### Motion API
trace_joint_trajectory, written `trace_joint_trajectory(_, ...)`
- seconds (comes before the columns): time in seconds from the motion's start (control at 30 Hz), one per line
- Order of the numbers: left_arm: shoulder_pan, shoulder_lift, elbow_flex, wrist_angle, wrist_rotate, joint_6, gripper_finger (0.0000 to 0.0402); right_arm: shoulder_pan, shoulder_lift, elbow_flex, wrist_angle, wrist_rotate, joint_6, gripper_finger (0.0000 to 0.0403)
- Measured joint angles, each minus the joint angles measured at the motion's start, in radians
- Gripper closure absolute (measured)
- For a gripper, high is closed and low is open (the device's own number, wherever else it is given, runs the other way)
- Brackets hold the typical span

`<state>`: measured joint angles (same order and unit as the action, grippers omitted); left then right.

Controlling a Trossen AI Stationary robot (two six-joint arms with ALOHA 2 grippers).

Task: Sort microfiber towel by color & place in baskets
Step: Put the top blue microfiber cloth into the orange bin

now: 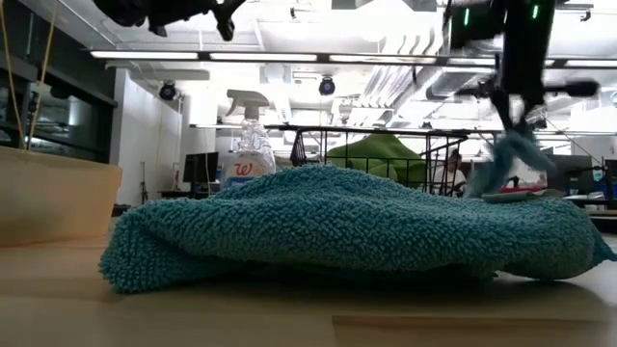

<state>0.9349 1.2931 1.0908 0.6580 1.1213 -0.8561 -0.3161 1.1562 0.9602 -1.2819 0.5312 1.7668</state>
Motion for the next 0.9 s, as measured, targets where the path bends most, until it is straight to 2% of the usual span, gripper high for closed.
trace_joint_trajectory(0.1, -0.037, 0.000, 0.000, 0.012, -0.001, 0.026, 0.0204, 0.054, -0.051, 0.131, 0.064, 0.182, -0.128, 0.0400)
trace_joint_trajectory(0.17, -0.061, 0.000, 0.000, 0.050, -0.009, 0.023, 0.0204, 0.091, -0.071, 0.212, 0.177, 0.277, -0.307, 0.0401)
trace_joint_trajectory(0.27, -0.111, -0.001, 0.000, 0.098, -0.052, -0.025, 0.0204, 0.152, -0.072, 0.301, 0.421, 0.300, -0.632, 0.0401)
trace_joint_trajectory(0.4, -0.211, -0.004, 0.000, 0.104, -0.115, -0.057, 0.0204, 0.256, -0.024, 0.343, 0.805, 0.220, -1.028, 0.0402)
trace_joint_trajectory(0.53, -0.350, -0.004, 0.000, 0.101, -0.163, -0.058, 0.0204, 0.353, 0.062, 0.348, 1.088, 0.067, -1.271, 0.0402)
trace_joint_trajectory(0.77, -0.667, -0.004, 0.000, 0.098, -0.358, -0.084, 0.0204, 0.481, 0.201, 0.348, 1.319, -0.172, -1.328, 0.0402)
trace_joint_trajectory(0.9, -0.820, -0.008, 0.000, 0.090, -0.431, -0.064, 0.0204, 0.554, 0.245, 0.347, 1.428, -0.219, -1.367, 0.0403)
